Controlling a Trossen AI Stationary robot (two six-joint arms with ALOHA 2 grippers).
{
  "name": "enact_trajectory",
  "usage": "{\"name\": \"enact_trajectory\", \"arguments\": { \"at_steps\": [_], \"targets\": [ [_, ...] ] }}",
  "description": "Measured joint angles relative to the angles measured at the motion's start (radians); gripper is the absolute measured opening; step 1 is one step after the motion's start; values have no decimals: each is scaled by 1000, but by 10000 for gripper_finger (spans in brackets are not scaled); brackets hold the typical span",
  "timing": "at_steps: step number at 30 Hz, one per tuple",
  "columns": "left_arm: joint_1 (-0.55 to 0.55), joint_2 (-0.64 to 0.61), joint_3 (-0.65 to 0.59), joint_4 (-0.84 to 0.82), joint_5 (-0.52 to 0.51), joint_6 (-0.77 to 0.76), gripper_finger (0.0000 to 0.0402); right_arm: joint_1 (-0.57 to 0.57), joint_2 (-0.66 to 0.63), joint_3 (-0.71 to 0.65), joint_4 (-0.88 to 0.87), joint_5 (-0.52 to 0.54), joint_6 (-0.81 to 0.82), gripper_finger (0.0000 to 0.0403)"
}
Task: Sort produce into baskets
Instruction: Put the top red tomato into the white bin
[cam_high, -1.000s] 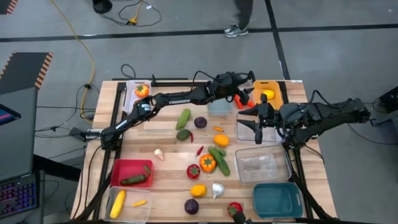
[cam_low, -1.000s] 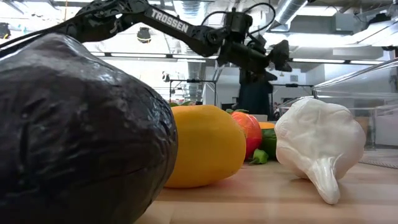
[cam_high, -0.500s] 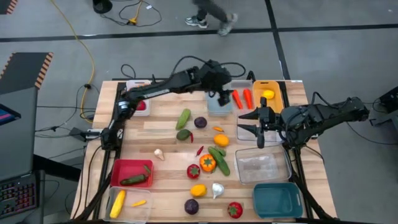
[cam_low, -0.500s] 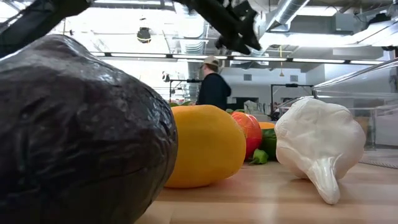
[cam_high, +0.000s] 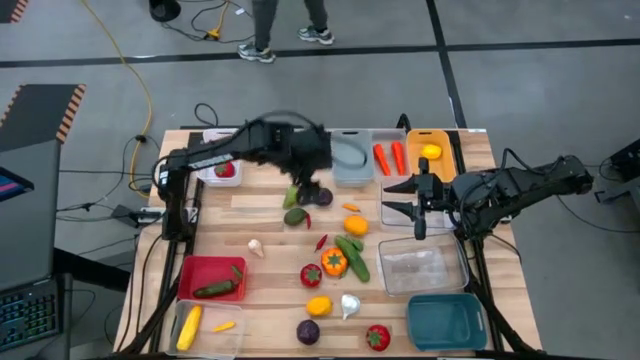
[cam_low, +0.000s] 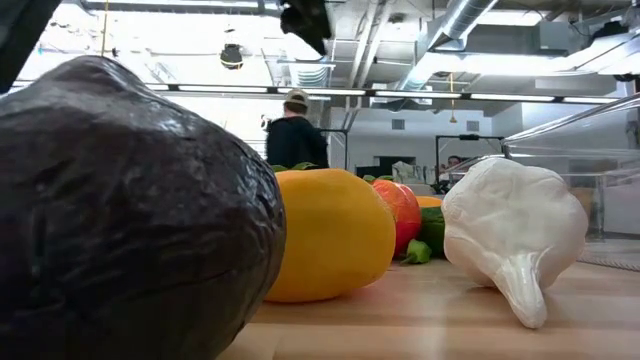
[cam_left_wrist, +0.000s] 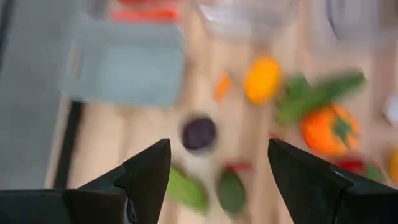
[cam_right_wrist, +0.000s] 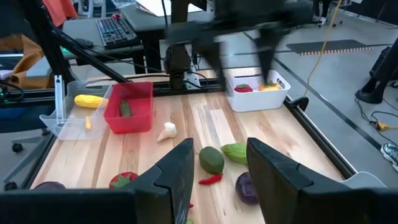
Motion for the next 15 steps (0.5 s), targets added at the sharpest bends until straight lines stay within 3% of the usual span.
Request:
{"name": "enact_trajectory", "arguments": {
  "at_steps": [8,15],
  "targets": [
    [-220,0,-82,-87,1,-8,256,0,0,0,-6,0,0,176],
    [-350,0,-146,-75,-6,-150,256,0,0,0,-23,0,0,176]
  ]
}}
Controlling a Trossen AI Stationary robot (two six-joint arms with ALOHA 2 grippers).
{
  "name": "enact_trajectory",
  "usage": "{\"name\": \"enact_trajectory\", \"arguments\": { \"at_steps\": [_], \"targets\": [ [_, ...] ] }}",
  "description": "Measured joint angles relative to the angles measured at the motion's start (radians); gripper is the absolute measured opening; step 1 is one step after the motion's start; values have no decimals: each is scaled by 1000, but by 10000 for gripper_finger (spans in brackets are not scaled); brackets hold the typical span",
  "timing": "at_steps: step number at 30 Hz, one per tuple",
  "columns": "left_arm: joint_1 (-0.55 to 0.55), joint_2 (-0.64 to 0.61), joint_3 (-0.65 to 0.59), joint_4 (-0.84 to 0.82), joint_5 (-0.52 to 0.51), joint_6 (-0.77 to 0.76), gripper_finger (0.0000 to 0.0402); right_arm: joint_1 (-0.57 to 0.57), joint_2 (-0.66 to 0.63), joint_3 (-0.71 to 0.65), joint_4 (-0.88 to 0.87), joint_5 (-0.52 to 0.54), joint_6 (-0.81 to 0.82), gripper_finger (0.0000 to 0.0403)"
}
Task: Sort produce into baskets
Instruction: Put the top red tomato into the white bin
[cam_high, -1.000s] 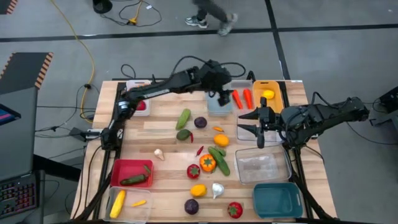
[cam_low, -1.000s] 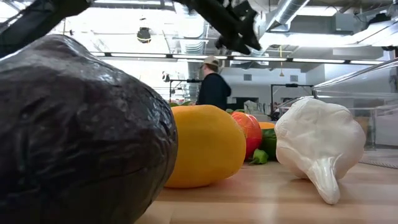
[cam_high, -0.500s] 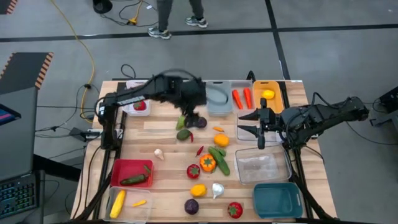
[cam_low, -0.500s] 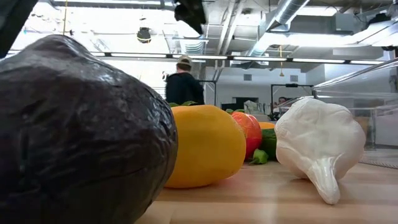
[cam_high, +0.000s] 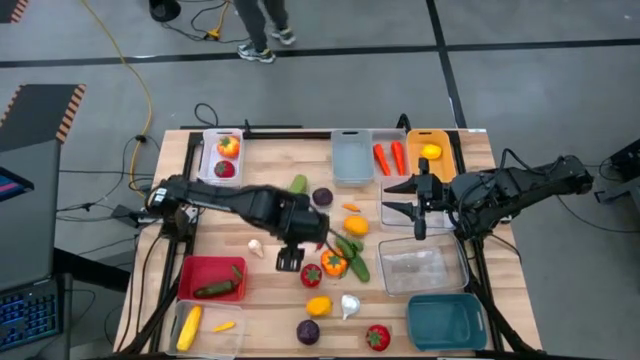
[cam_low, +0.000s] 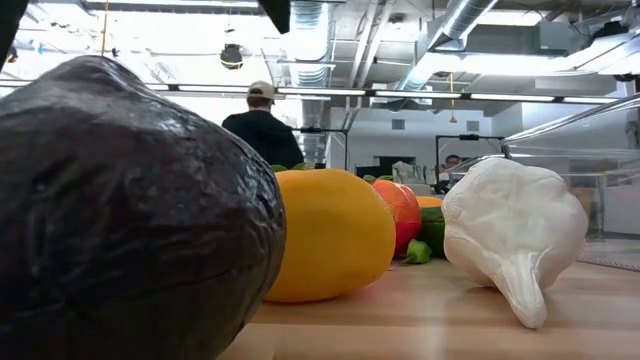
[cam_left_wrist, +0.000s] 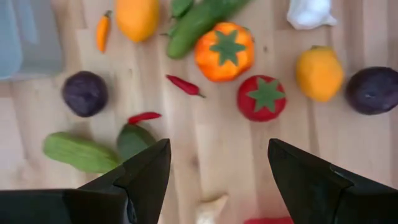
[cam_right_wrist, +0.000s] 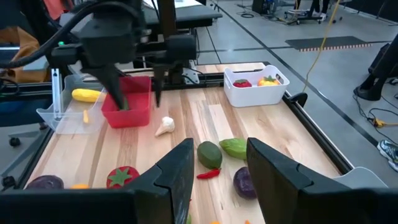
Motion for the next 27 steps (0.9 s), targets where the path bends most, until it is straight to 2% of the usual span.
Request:
{"name": "enact_trajectory", "arguments": {
  "at_steps": [14,19,27],
  "targets": [
    [-61,1,-18,13,49,-103,263,0,0,0,1,0,0,176],
    [-72,1,-18,13,65,-132,298,0,0,0,1,0,0,176],
    [-101,6,-18,20,5,-195,366,0,0,0,1,0,0,176]
  ]
}}
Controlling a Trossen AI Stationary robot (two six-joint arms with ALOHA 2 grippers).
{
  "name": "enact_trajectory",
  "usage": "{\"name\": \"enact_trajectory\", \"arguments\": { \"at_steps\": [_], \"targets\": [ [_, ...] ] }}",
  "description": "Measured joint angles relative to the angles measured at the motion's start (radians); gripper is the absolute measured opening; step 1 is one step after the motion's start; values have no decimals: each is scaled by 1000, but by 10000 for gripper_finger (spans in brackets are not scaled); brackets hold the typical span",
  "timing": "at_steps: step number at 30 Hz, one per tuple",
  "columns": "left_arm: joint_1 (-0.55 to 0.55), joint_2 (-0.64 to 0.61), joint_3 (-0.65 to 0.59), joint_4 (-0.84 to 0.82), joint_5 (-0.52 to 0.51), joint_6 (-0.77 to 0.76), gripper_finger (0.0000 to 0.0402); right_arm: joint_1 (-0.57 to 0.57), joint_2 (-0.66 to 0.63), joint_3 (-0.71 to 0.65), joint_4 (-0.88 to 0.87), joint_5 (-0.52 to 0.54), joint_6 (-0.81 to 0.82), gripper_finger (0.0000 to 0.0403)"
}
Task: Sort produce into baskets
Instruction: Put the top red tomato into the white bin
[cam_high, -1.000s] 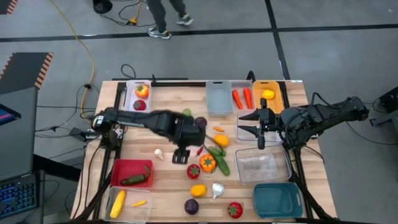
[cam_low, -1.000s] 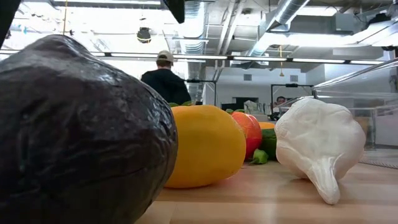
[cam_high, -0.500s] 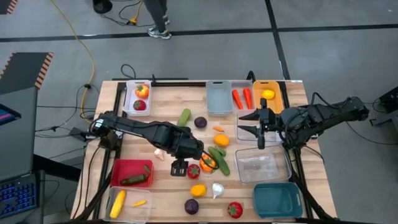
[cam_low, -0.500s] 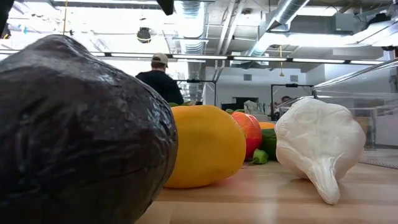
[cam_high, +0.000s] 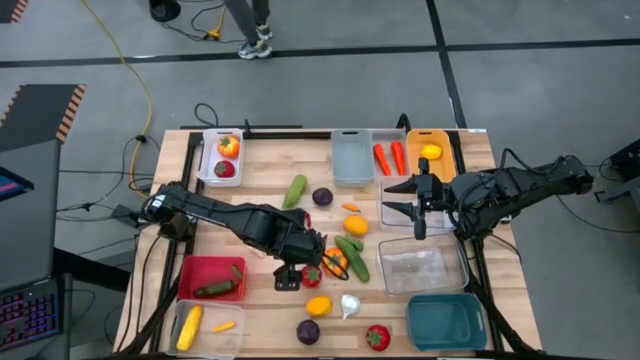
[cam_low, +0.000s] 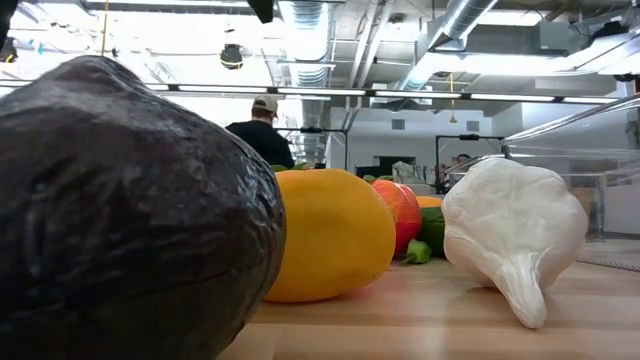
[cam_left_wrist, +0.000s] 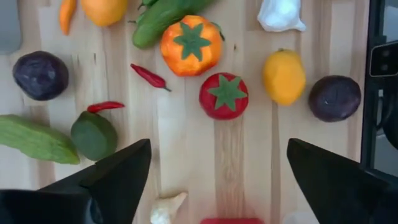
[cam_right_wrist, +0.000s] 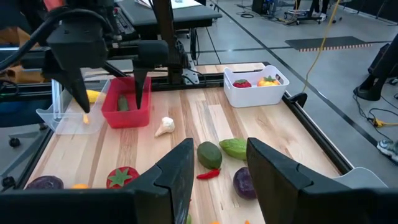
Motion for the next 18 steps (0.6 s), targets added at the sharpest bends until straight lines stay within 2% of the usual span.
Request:
{"name": "enact_trajectory", "arguments": {
  "at_steps": [7,11,18],
  "targets": [
    [-39,1,0,86,-85,-141,380,0,0,0,0,0,0,176],
    [-61,1,0,94,-89,-197,380,0,0,0,0,0,0,176],
    [-84,1,-135,205,-122,-225,380,0,0,0,0,0,0,176]
  ]
}}
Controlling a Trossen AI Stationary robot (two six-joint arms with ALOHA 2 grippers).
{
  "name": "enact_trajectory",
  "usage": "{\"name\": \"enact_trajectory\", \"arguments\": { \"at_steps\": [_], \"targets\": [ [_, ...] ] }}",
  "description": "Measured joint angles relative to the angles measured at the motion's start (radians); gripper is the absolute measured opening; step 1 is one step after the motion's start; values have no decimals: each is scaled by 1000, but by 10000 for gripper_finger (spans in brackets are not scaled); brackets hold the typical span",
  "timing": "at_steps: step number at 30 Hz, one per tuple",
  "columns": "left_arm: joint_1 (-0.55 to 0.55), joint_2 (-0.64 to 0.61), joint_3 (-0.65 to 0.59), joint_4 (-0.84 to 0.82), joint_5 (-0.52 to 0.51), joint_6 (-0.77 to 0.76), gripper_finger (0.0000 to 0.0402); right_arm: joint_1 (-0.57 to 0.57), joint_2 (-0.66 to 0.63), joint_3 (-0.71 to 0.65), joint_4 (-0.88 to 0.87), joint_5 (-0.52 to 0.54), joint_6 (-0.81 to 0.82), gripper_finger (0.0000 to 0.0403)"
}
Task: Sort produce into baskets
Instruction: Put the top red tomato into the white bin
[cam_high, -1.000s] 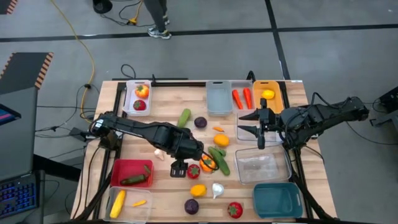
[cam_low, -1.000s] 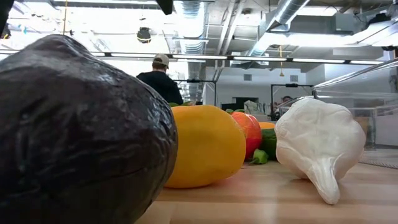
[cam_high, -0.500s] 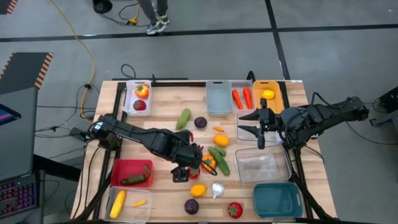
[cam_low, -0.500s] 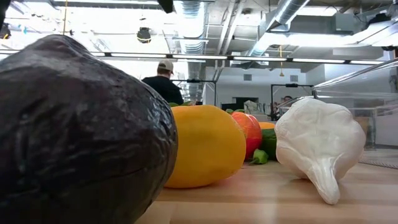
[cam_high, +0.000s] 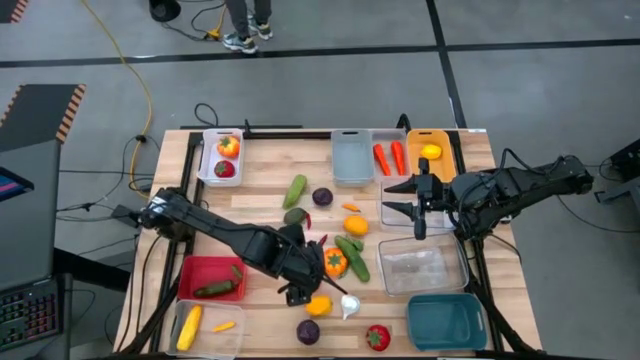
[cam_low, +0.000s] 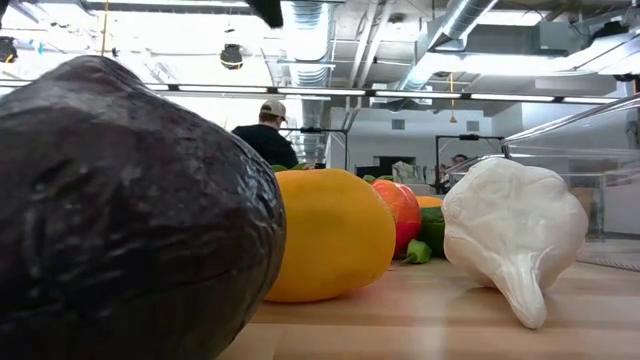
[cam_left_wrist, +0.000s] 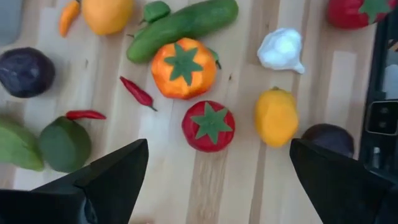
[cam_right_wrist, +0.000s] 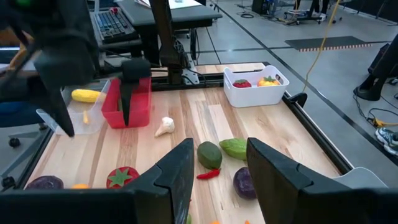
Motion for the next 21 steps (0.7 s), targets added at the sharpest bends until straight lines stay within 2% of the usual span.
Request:
{"name": "enact_trajectory", "arguments": {
  "at_steps": [10,21],
  "targets": [
    [0,0,-269,279,-3,4,380,0,0,0,0,0,0,176],
    [0,0,-466,505,-37,-17,380,0,0,0,0,0,0,176]
  ]
}}
